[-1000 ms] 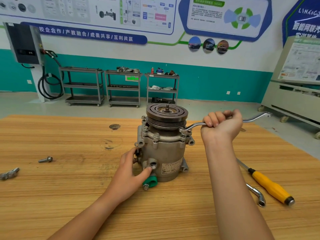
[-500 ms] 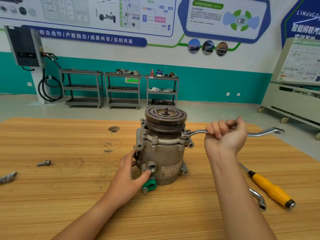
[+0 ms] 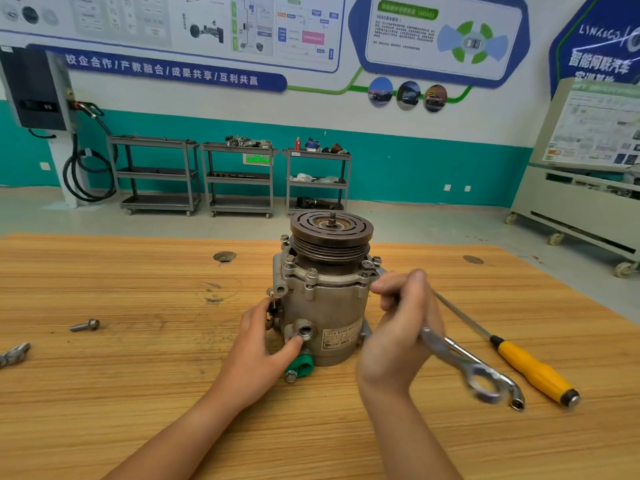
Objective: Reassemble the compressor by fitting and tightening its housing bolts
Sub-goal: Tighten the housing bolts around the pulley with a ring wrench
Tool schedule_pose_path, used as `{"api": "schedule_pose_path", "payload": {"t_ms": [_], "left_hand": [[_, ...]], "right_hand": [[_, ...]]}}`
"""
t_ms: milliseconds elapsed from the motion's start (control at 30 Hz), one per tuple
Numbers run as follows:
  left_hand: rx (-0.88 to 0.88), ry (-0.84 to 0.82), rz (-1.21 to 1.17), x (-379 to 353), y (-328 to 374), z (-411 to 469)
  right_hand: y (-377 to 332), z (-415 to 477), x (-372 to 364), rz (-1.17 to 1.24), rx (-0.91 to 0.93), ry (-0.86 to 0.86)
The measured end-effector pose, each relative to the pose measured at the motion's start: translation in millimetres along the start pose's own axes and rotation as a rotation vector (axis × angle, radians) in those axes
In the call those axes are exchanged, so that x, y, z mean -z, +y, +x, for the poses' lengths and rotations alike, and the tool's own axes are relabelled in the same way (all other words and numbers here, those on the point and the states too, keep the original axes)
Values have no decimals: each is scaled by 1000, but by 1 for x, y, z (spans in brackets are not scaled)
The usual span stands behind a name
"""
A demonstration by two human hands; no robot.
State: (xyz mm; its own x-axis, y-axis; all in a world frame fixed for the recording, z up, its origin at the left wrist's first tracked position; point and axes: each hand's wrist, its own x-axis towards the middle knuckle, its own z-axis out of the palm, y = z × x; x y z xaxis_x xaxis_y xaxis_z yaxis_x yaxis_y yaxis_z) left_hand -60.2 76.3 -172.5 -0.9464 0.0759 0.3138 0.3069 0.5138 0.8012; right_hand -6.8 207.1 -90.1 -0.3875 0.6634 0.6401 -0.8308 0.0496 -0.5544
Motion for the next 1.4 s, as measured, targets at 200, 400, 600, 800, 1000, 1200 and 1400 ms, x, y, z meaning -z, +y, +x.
{"api": "schedule_pose_path", "payload": {"t_ms": [200, 400, 600, 800, 1000, 1200, 1400], "left_hand": [[-82, -38, -107, 4, 9, 2], [-112, -5, -41, 4, 6, 0], [-5, 5, -39, 1, 3, -1], [0, -11, -22, 1, 3, 0], [2, -3, -32, 2, 4, 0], [2, -1, -37, 2, 3, -1], [1, 3, -25, 2, 4, -1]], "right_hand": [[19, -23, -38, -448, 454, -170], [21, -26, -58, -666, 470, -245], [-35, 34, -27, 164, -99, 55], [-31, 106, 0, 495, -461, 244], [7, 117, 2, 538, -851, 327], [13, 113, -1, 423, -818, 311], [6, 91, 1, 275, -612, 346]]}}
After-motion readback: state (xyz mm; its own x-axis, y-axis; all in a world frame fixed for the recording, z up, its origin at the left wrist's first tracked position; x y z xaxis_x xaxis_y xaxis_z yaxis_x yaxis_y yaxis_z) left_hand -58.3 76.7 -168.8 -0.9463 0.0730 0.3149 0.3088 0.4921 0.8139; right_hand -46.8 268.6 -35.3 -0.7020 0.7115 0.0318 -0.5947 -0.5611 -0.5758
